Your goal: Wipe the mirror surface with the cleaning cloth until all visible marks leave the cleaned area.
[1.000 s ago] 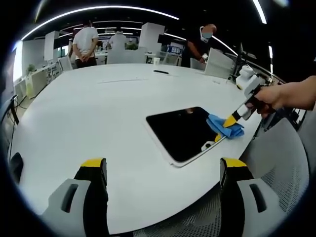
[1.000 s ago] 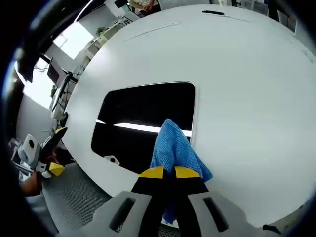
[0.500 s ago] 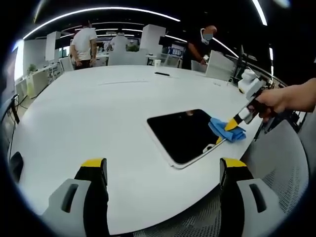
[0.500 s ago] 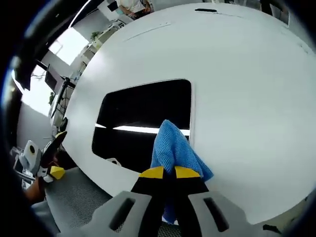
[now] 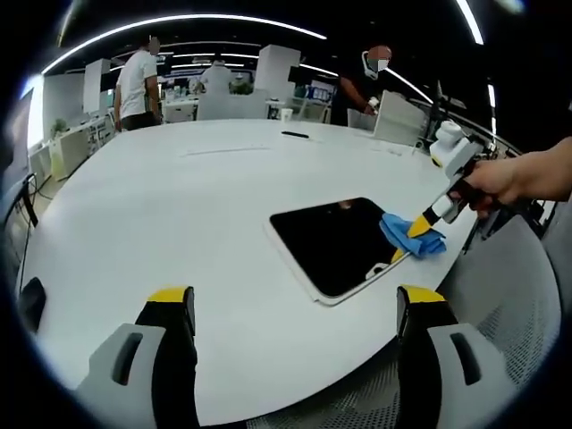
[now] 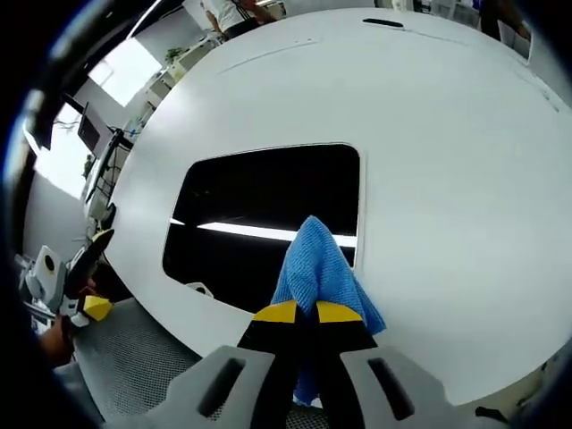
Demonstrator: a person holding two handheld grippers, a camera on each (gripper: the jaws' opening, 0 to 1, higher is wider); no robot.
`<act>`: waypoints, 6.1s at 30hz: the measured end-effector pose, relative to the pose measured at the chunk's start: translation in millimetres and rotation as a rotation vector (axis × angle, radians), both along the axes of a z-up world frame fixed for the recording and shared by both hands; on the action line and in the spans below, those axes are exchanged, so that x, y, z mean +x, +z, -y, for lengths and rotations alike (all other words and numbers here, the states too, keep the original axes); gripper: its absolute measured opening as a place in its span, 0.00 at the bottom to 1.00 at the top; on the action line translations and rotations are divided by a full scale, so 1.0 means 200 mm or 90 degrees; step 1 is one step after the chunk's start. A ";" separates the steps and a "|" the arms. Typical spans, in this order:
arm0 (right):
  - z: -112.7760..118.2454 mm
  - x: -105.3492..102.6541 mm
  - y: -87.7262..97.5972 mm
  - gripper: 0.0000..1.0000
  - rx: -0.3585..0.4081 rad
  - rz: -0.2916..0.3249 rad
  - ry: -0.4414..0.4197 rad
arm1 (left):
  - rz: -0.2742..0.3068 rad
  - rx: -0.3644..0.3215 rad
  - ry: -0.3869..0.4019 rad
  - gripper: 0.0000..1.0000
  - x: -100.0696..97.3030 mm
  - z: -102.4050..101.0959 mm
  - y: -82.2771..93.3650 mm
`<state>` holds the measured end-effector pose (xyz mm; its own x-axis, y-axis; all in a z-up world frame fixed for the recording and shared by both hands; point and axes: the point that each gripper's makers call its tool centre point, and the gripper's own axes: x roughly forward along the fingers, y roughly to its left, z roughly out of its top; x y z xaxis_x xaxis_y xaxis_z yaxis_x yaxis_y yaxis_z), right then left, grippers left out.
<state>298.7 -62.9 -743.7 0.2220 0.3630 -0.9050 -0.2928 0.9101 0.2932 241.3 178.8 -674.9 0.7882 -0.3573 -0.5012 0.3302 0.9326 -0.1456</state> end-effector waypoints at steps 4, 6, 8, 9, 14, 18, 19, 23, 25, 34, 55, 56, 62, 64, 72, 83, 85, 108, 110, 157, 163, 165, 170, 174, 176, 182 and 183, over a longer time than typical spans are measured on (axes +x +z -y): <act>-0.03 -0.01 0.00 0.00 0.001 0.001 0.003 | 0.000 0.011 -0.006 0.93 0.00 -0.01 -0.01; -0.03 -0.01 0.01 0.00 0.000 0.003 0.005 | -0.006 0.017 -0.011 0.93 -0.01 -0.01 -0.02; -0.03 -0.01 0.01 0.00 0.000 0.001 0.002 | 0.000 0.015 -0.019 0.93 -0.01 0.00 -0.02; -0.03 -0.01 0.01 0.00 0.000 0.001 0.003 | 0.001 0.015 -0.019 0.93 -0.01 0.00 -0.02; -0.04 -0.01 0.01 0.00 -0.005 0.007 0.004 | -0.002 0.009 -0.022 0.95 -0.01 0.00 -0.02; -0.09 -0.01 0.00 0.00 0.000 0.007 0.009 | 0.001 0.008 -0.030 0.97 -0.01 0.01 -0.02; -0.10 -0.01 0.01 0.00 0.000 0.007 0.010 | 0.001 0.008 -0.030 0.98 -0.01 0.01 -0.02; -0.17 -0.03 0.01 0.00 0.001 0.009 0.018 | 0.000 0.007 -0.029 0.99 -0.01 0.01 -0.02; -0.20 -0.04 0.02 0.00 -0.004 0.012 0.030 | -0.001 0.006 -0.032 0.99 -0.01 0.01 -0.02; -0.33 -0.05 0.02 0.00 0.001 0.013 0.051 | -0.016 0.008 -0.034 0.99 -0.02 0.00 -0.05; -0.61 -0.12 0.04 0.00 0.013 0.009 0.098 | -0.026 0.010 -0.043 0.99 -0.04 -0.01 -0.07; -0.62 -0.13 0.04 0.00 0.013 0.011 0.100 | -0.026 0.013 -0.045 0.99 -0.04 -0.01 -0.07; -0.68 -0.14 0.04 0.00 0.015 0.015 0.107 | -0.030 0.008 -0.053 0.98 -0.04 0.00 -0.07; -0.69 -0.14 0.03 0.00 0.017 0.015 0.108 | -0.029 0.009 -0.052 0.99 -0.04 0.00 -0.07; -0.73 -0.14 0.03 0.00 0.008 0.022 0.121 | -0.029 0.007 -0.056 0.98 -0.04 0.01 -0.07; -0.75 -0.14 0.03 0.00 -0.001 0.028 0.145 | -0.018 0.007 -0.055 0.97 -0.04 0.02 -0.05; -0.77 -0.14 0.02 0.00 0.001 0.026 0.149 | -0.017 0.005 -0.051 0.97 -0.04 0.02 -0.05; -0.85 -0.14 0.02 0.00 0.008 0.025 0.185 | -0.034 0.002 -0.078 0.99 -0.06 0.05 -0.06; -0.84 -0.14 0.02 0.00 0.009 0.020 0.188 | -0.031 0.000 -0.077 0.99 -0.05 0.05 -0.06; -0.98 0.44 -0.02 0.00 -0.049 0.043 0.273 | -0.044 -0.018 -0.088 0.99 -0.07 0.09 -0.06; -0.98 0.45 0.01 0.00 -0.047 0.045 0.263 | -0.036 -0.014 -0.082 0.99 -0.05 0.08 -0.05; -0.99 0.45 0.00 0.00 -0.046 0.041 0.267 | -0.024 -0.009 -0.078 0.99 -0.04 0.07 -0.04; -0.98 0.45 0.00 0.00 -0.036 0.045 0.267 | -0.025 -0.011 -0.075 0.99 -0.04 0.07 -0.04; -0.98 0.43 0.02 0.00 -0.035 0.047 0.268 | -0.032 -0.011 -0.078 0.99 -0.05 0.07 -0.05; -0.97 0.41 0.03 0.00 -0.034 0.050 0.271 | -0.033 -0.011 -0.077 0.99 -0.05 0.07 -0.05; -0.95 0.41 0.03 0.00 -0.042 0.070 0.288 | -0.036 -0.010 -0.079 0.99 -0.05 0.07 -0.05; -0.95 0.44 0.02 0.00 -0.044 0.070 0.286 | -0.036 -0.011 -0.079 0.99 -0.05 0.07 -0.05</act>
